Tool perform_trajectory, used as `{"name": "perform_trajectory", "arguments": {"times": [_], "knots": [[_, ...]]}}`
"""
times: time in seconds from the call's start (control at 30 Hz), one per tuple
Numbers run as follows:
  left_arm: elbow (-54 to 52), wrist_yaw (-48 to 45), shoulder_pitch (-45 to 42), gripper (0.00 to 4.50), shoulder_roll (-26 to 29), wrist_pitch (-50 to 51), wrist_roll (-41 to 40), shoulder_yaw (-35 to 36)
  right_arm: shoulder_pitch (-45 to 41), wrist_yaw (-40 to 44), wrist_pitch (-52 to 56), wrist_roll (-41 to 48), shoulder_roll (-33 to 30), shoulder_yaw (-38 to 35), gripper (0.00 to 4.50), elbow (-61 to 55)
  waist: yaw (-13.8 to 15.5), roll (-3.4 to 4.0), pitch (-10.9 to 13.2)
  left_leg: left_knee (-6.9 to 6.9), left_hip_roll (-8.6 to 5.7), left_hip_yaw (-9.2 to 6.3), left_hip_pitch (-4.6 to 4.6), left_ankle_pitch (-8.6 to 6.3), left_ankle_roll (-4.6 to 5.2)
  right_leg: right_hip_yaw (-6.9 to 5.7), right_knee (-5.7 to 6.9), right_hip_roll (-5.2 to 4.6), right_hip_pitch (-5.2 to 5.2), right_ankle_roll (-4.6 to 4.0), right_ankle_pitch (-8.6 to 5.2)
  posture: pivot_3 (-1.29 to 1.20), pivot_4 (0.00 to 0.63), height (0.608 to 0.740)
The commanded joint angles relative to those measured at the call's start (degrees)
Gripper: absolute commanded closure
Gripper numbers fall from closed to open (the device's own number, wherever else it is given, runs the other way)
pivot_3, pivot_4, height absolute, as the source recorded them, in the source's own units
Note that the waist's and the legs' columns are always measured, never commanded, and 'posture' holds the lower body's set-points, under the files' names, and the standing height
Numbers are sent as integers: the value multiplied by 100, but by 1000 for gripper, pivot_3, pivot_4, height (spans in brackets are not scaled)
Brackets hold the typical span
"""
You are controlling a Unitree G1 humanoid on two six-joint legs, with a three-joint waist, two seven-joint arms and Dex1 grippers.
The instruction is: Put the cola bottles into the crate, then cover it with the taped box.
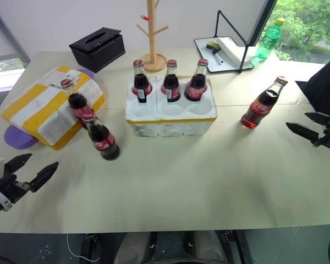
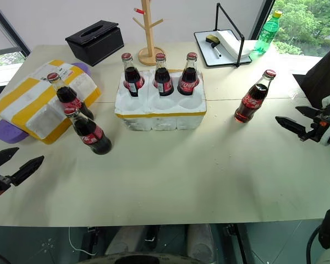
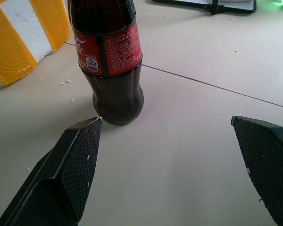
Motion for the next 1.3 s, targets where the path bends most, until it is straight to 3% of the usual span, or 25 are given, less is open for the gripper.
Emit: {"name": "perform_trajectory", "arguments": {"times": [0.03,0.83,1.0,1.17,1.3], "knots": [[-63,-1,-26,83,52,-58,3,5,-30,-27,-24,104,-161,-193,0,-198,0,0,0,0,0,0,0,0,0,0,0,0,0,0,0,0,150,736],[34,-44,-198,83,-17,0,-316,-22,-72,105,544,238,-298,-160,0,-684,0,2,0,0,0,0,0,1,1,0,0,0,0,1,1,0,150,736],[144,-26,-649,83,258,308,-712,-6,294,406,1333,740,-468,-401,0,-1899,25,4,0,1,0,0,0,1,1,0,4,0,-1,1,0,0,150,736],[226,4,-1250,83,667,657,-1089,-5,808,743,2599,1708,-636,-736,0,-3679,10,5,0,0,0,-1,0,2,4,0,6,0,-3,2,1,0,150,736],[392,-83,-1680,83,934,625,-947,-312,1026,788,3557,2681,-658,-1012,0,-4972,2,7,0,-2,1,0,0,2,4,1,6,1,-5,3,1,0,150,736]]}}
